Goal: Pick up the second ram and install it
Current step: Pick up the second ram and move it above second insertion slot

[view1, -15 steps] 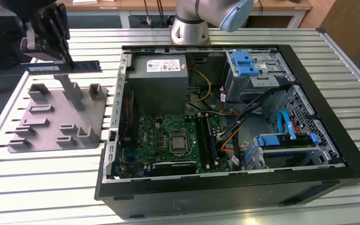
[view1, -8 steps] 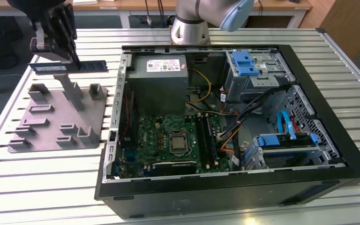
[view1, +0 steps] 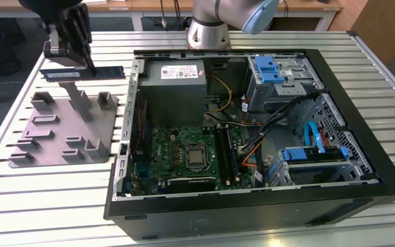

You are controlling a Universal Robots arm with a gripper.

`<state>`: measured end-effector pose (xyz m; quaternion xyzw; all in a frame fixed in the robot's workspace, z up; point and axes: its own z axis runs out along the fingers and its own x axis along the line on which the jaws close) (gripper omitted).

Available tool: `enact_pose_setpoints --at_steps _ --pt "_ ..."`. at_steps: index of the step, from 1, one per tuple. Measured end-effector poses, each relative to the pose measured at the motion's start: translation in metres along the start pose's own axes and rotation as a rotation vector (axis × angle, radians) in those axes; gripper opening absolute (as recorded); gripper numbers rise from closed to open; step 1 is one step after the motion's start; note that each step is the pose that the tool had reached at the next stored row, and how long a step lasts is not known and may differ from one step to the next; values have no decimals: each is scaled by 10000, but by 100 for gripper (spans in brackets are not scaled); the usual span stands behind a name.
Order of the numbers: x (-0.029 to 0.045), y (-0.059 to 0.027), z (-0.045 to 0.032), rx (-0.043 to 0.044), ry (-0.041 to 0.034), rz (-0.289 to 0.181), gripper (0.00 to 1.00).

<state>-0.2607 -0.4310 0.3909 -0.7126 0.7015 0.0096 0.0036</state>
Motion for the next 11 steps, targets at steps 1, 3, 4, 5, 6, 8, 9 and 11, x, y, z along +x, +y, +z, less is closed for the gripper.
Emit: enact_pose_setpoints --at_steps 1,3,4,5,6,8,9,11 --pt "0 -16 0 0 0 0 14" --pt "1 -49 0 1 -1 0 14" --pt "1 -65 0 0 0 0 14" --pt "1 -82 0 0 -1 0 14" --pt "1 -98 0 0 -1 1 14" --pt "2 -131 1 1 -1 0 14" --pt "2 -147 0 0 -1 0 14" --pt "3 -178 1 0 -1 0 14"
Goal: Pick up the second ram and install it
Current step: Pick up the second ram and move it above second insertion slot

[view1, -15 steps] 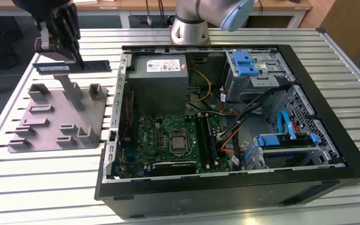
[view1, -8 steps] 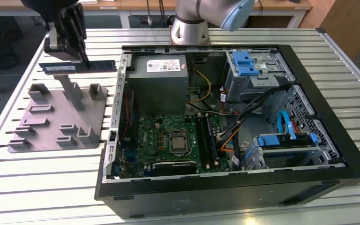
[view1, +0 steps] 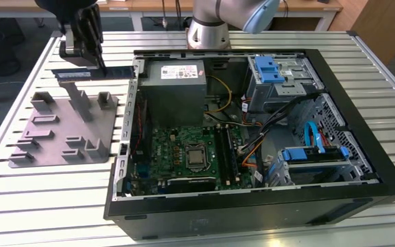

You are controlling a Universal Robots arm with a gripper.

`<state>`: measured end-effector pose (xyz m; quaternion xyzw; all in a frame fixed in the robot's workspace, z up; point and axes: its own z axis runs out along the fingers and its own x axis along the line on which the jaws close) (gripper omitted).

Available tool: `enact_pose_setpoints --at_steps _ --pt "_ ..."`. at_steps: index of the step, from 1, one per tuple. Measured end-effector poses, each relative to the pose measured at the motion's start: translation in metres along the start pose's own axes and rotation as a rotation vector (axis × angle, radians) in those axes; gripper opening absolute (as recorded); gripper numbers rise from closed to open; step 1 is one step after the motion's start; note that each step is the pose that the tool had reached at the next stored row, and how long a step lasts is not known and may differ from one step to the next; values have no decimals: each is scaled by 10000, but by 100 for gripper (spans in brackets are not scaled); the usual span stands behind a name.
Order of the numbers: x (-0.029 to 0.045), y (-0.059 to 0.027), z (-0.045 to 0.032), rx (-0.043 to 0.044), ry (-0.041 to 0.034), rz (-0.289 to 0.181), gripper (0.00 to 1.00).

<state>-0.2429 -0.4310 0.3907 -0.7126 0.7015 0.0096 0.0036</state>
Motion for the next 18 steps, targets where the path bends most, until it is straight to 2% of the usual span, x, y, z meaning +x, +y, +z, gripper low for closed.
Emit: enact_pose_setpoints --at_steps 9,18 --pt "2 -139 1 -1 1 1 14" --pt "5 -315 2 -1 1 0 14"
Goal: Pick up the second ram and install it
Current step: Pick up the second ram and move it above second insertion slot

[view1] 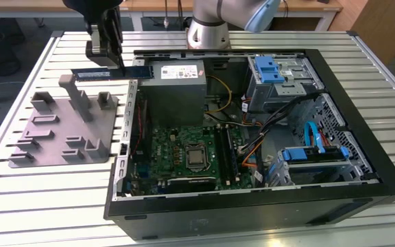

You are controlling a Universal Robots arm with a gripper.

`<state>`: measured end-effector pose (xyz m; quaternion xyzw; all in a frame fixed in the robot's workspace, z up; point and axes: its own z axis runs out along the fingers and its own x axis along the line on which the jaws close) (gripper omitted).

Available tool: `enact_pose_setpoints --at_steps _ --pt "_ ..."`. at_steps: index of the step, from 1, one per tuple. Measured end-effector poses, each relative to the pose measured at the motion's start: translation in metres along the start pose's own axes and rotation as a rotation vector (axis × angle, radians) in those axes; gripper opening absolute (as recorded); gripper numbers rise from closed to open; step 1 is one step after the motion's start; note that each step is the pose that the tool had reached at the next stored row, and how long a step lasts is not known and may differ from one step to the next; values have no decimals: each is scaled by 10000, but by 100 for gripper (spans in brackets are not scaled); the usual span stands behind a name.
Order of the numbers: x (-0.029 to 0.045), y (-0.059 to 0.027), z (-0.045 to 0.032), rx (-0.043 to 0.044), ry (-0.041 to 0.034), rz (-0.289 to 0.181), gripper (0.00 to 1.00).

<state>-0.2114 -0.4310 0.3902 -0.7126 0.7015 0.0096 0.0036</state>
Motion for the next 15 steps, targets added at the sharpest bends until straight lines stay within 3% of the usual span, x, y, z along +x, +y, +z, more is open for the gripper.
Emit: enact_pose_setpoints --at_steps 15 --pt "4 -259 2 0 -1 0 14"
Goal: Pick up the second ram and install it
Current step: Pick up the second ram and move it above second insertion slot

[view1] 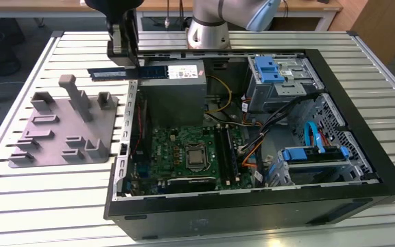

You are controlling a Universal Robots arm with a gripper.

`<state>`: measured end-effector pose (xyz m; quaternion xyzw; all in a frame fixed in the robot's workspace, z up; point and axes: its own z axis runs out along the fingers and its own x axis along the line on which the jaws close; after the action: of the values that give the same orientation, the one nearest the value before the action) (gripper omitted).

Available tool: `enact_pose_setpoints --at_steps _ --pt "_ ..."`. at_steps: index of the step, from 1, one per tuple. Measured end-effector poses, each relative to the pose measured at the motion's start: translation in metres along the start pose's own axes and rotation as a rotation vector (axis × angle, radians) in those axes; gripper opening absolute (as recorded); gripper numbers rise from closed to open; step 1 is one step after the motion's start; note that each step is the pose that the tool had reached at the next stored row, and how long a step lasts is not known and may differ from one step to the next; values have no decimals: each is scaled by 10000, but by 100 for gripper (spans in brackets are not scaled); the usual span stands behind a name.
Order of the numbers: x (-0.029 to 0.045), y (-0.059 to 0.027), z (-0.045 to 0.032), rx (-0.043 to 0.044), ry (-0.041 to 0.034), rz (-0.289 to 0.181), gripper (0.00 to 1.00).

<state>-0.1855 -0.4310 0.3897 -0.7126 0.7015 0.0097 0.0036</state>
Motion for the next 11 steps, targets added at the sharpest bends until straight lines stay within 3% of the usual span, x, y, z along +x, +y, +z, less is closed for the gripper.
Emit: enact_pose_setpoints --at_steps 11 --pt "3 -179 2 -1 0 0 14"
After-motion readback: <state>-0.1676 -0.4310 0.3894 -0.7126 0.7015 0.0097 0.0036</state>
